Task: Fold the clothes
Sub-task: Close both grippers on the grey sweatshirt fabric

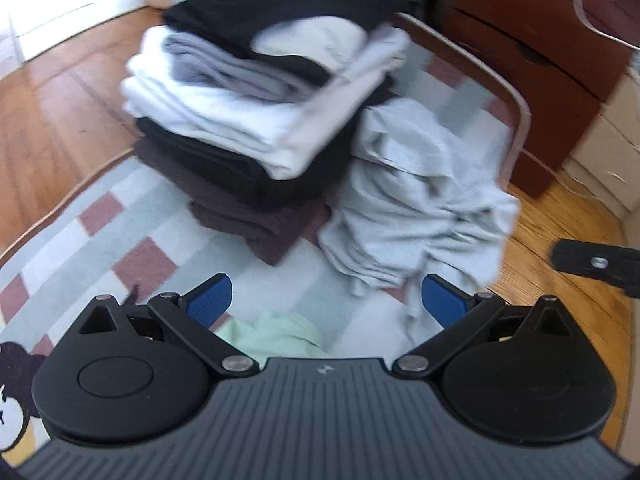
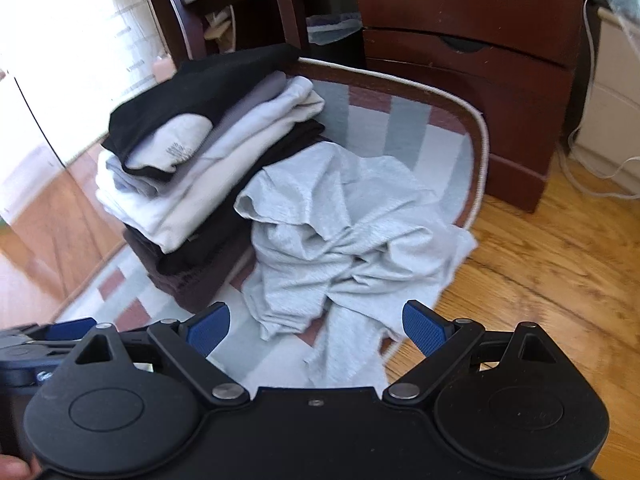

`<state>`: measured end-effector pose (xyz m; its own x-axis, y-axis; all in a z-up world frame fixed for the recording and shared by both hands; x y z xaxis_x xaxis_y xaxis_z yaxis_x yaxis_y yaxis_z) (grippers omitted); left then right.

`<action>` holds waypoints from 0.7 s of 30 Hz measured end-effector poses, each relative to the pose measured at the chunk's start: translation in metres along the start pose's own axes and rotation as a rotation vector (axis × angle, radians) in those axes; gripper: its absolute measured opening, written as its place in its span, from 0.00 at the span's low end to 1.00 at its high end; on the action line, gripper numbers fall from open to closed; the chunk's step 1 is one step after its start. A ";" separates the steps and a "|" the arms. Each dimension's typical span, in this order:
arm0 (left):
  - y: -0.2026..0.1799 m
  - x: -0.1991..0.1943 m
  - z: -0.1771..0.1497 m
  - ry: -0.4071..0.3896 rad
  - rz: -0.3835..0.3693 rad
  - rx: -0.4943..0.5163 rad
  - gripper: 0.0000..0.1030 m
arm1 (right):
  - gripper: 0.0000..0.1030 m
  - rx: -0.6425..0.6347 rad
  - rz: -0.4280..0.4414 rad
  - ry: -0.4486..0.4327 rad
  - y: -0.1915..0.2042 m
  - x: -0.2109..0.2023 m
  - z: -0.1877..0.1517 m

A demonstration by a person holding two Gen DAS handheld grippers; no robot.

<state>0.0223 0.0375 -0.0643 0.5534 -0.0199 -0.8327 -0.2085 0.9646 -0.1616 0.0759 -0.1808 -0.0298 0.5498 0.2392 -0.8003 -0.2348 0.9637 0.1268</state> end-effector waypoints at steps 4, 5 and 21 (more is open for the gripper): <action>0.005 0.021 0.001 -0.031 0.008 -0.007 1.00 | 0.92 0.004 0.040 -0.040 -0.011 0.016 0.004; 0.004 0.027 0.001 -0.037 0.026 0.003 1.00 | 0.92 0.005 0.050 -0.050 -0.014 0.019 0.005; -0.023 0.119 0.013 0.034 -0.112 0.068 1.00 | 0.92 -0.342 -0.038 -0.074 -0.058 0.140 0.010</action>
Point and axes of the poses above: each gripper's, at about its wrist camera, not at the fingertips, and x roughly the way its jaws point, y to its left, z to its top, the point moved 2 cm from there along x, roughly the way its jaws point, and after that the axes turned 6 degrees about y, right-handed, at the moved point
